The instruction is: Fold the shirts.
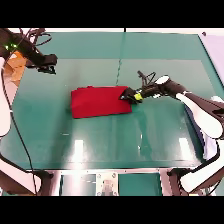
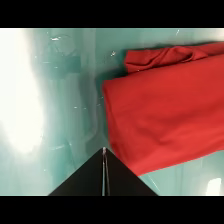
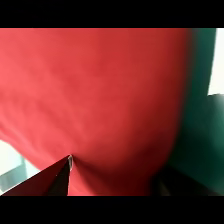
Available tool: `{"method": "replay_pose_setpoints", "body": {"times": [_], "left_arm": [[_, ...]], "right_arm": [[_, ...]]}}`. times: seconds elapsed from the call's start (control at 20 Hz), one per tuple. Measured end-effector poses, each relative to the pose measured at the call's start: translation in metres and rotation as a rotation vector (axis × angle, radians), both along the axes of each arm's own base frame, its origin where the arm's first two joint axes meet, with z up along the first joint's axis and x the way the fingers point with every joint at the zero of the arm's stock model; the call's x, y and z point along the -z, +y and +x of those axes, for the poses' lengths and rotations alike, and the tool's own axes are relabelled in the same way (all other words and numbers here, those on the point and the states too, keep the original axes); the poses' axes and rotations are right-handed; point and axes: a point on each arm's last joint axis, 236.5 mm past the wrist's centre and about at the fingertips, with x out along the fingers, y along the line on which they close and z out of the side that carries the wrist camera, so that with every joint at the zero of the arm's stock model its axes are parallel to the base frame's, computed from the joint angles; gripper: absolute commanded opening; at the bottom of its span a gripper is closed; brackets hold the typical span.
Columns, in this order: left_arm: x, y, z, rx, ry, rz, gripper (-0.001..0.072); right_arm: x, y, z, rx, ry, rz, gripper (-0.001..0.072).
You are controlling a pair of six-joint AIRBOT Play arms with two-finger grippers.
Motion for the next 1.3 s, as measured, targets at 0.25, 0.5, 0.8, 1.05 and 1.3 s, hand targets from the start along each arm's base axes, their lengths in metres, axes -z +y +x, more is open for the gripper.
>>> {"method": "replay_pose_setpoints", "body": {"times": [0.25, 0.5, 0.8, 1.05, 1.3], "left_arm": [[0.000, -0.001, -0.003, 0.004, 0.014, -0.001, 0.0025], [0.001, -0.001, -0.009, 0.010, 0.036, -0.001, 0.0024], [0.001, -0.002, -0.012, 0.015, 0.050, -0.007, 0.0024], [0.000, -0.009, -0.014, 0.025, 0.054, -0.035, 0.0024], [-0.001, -0.012, -0.014, 0.034, 0.052, -0.048, 0.0025]], "right_arm": [[-0.022, 0.027, 0.013, -0.005, -0.061, 0.044, 0.0016], [-0.124, -0.008, 0.054, 0.083, -0.184, 0.132, 0.0017], [-0.256, -0.179, 0.069, 0.438, -0.316, 0.153, 0.0016], [-0.307, -0.354, 0.004, 0.852, -0.346, -0.001, 0.0016], [-0.301, -0.459, -0.100, 1.136, -0.211, -0.135, 0.0016]]}}
